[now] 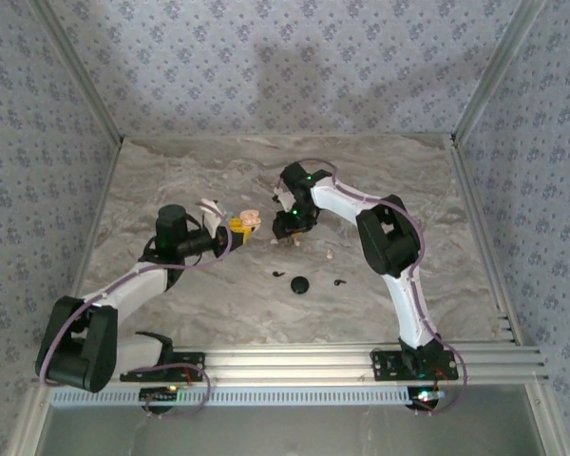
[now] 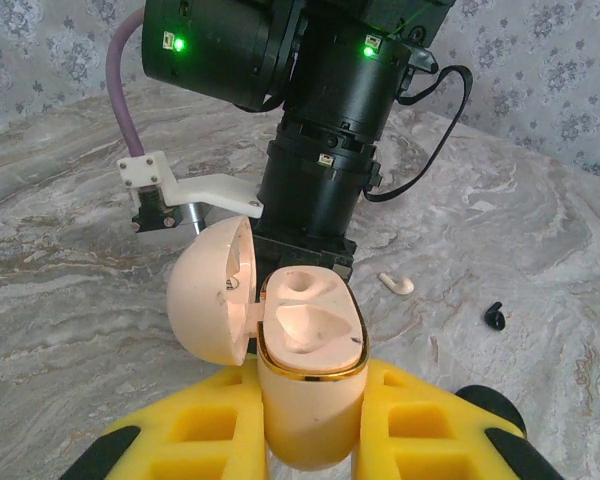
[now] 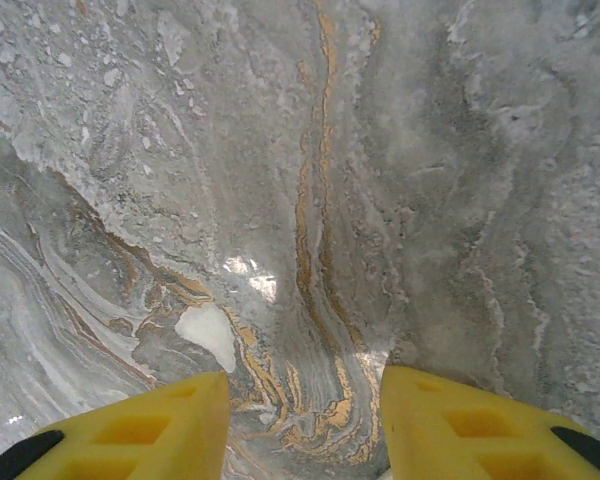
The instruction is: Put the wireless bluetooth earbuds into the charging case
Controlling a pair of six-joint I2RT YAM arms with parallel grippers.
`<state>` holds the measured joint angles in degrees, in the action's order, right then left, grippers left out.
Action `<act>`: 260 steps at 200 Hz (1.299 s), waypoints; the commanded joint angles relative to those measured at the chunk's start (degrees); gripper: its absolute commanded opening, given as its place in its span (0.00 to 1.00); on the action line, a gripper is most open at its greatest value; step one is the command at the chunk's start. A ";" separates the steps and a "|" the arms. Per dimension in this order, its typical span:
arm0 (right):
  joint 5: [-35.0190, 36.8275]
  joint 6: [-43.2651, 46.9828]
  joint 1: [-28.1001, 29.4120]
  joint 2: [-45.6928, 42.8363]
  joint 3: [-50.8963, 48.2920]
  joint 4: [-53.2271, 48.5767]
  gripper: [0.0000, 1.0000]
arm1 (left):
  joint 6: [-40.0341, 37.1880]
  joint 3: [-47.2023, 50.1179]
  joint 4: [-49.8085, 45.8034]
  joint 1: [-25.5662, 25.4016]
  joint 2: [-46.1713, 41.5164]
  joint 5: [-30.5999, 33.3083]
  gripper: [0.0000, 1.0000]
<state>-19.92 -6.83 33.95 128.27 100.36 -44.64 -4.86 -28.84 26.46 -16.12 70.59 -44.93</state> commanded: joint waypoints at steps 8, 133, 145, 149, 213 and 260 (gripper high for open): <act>1.76 1.03 0.09 -1.11 -1.35 -4.76 0.47 | -0.50 -0.87 -0.51 0.36 -1.15 -0.26 0.13; 2.08 -2.12 -1.13 -15.88 -13.19 -6.28 0.51 | -0.76 -1.26 -1.81 0.39 -0.71 0.01 0.13; 3.44 -1.15 -1.47 -16.63 -12.14 -6.81 0.51 | -0.67 -1.55 -2.22 0.38 -0.67 -0.14 0.13; 3.65 -0.64 -1.51 -16.72 -11.93 -6.94 0.52 | -0.60 -1.65 -2.31 0.39 -0.71 -0.23 0.13; 4.89 9.19 -1.80 -6.22 -3.23 -10.51 0.52 | -0.58 -2.01 -2.99 0.39 -0.76 -0.34 0.13; 5.17 9.48 -1.52 -3.90 -3.67 -10.15 0.52 | -0.65 -2.06 -3.08 0.39 -0.54 -0.34 0.13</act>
<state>-15.33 1.10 32.27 123.85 96.09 -52.38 -4.86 -28.86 23.73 -16.12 70.59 -44.91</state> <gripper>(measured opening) 0.518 0.203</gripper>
